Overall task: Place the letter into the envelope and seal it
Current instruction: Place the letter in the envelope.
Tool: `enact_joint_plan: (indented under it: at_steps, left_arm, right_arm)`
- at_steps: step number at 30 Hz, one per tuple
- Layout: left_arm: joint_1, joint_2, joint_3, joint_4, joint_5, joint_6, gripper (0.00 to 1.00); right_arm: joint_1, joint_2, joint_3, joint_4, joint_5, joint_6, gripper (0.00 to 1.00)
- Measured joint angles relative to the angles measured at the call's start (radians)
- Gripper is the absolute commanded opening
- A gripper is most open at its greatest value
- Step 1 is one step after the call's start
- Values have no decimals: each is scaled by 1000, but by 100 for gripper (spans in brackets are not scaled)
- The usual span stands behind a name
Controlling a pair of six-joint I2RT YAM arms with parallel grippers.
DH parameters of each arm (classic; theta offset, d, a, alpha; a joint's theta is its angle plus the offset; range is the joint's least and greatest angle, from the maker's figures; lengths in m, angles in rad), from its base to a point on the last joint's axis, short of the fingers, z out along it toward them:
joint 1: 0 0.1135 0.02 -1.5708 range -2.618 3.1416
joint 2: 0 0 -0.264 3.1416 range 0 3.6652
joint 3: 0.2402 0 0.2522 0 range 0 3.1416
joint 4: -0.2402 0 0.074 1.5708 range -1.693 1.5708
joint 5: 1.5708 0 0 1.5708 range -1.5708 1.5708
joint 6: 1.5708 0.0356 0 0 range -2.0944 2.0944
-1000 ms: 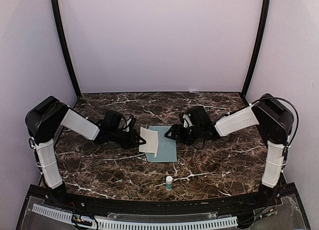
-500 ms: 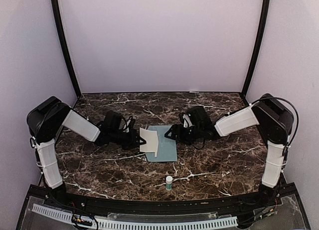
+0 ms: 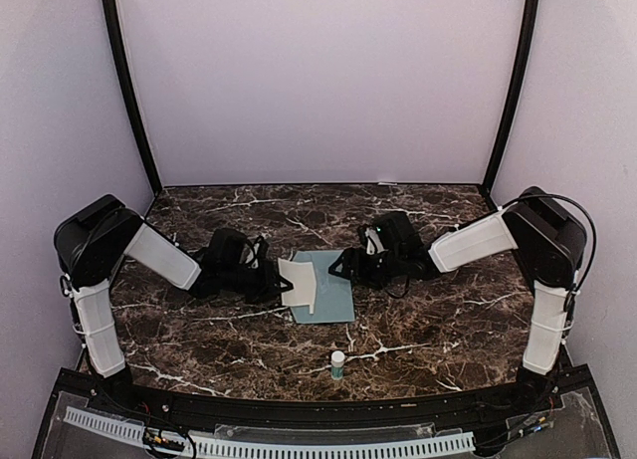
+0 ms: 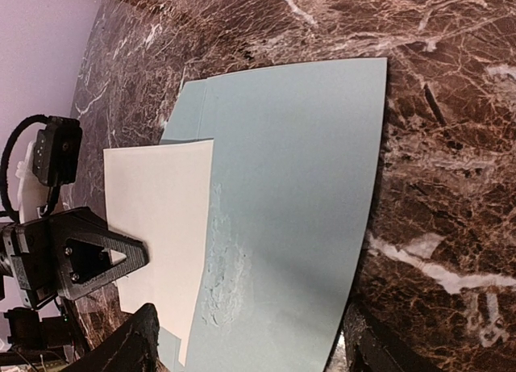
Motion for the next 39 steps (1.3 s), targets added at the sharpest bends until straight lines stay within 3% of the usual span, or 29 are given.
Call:
enact_joint_plan:
  at_steps: [39]
  left_arm:
    - [-3, 84, 56, 69, 60, -56, 0]
  right_arm:
    - [10, 31, 19, 31, -63, -42, 74]
